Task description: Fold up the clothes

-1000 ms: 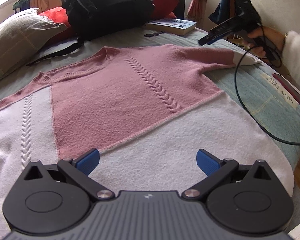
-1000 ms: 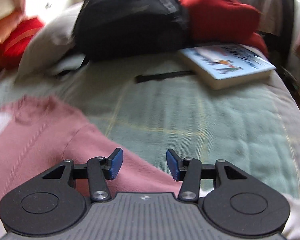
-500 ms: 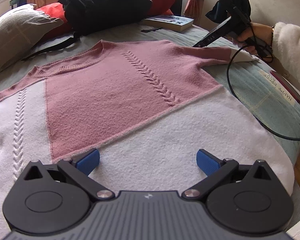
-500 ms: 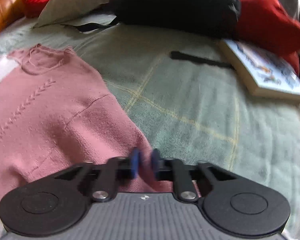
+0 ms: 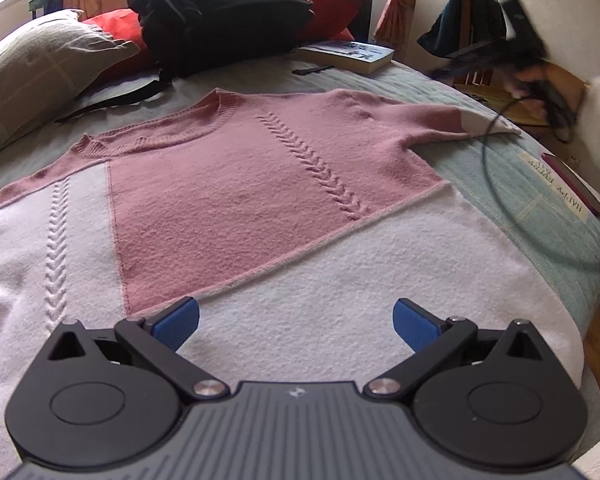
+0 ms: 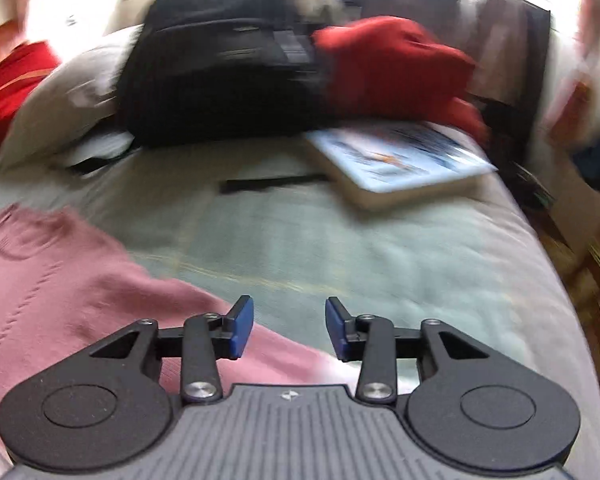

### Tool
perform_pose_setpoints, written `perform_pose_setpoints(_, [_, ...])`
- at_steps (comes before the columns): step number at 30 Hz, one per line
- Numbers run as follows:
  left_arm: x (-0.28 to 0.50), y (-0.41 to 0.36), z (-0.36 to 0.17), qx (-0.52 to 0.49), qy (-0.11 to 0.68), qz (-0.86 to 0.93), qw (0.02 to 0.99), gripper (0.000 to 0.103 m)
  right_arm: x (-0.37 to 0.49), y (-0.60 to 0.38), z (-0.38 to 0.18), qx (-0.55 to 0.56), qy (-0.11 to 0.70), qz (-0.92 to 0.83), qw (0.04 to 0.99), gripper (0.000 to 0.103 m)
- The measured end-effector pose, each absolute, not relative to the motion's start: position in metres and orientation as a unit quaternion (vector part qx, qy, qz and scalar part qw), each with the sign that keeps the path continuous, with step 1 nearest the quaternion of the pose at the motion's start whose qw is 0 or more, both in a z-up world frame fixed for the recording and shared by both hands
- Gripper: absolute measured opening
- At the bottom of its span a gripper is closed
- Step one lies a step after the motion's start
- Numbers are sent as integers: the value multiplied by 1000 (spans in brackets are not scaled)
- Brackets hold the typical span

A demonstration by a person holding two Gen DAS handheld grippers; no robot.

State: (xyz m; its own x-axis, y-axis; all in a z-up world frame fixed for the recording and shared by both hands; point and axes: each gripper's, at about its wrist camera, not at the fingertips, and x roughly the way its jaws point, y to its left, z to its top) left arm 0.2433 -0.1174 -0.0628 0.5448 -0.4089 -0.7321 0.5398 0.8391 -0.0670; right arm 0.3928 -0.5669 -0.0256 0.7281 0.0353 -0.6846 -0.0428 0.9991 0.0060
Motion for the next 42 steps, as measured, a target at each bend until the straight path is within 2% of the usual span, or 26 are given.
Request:
perform_pose_setpoints(6, [243,-120,-65,87,398,-271,872,102,346,-649,-42,88,371,-88,920,46])
perform_pose_setpoints(8, [243,-123,-66,92,400,-270,871,102,340,-669,-49,109,364,-116,918,50])
perform_pose_setpoints(14, [244,-132,-65,102,402,-269,869,102,340,-696,-68,164,362,-146,906,52])
perform_pose_setpoints(18, [244,-139,-65,109,402,-270,868,102,339,-661,-64,188,349,-49,917,53])
perform_pose_setpoints(21, [242,-141,-63,111,400,-274,868,102,350,-619,-53,206,349,34,913,69])
perform_pose_setpoints(24, [239,-141,-61,112,397,-275,869,102,376,-569,-41,223,355,112,901,74])
perform_pose_setpoints(26, [238,-138,-59,111,395,-274,870,102,397,-533,-39,226,361,147,893,81])
perform_pose_setpoints(34, [245,-113,-61,91,392,-258,878,102,458,-453,-75,220,442,123,861,82])
perform_pose_setpoints(38, [248,-102,-63,79,394,-253,880,102,469,-442,-83,163,417,80,891,82])
perform_pose_setpoints(42, [245,-86,-56,66,378,-255,887,102,465,-446,-61,176,414,42,892,83])
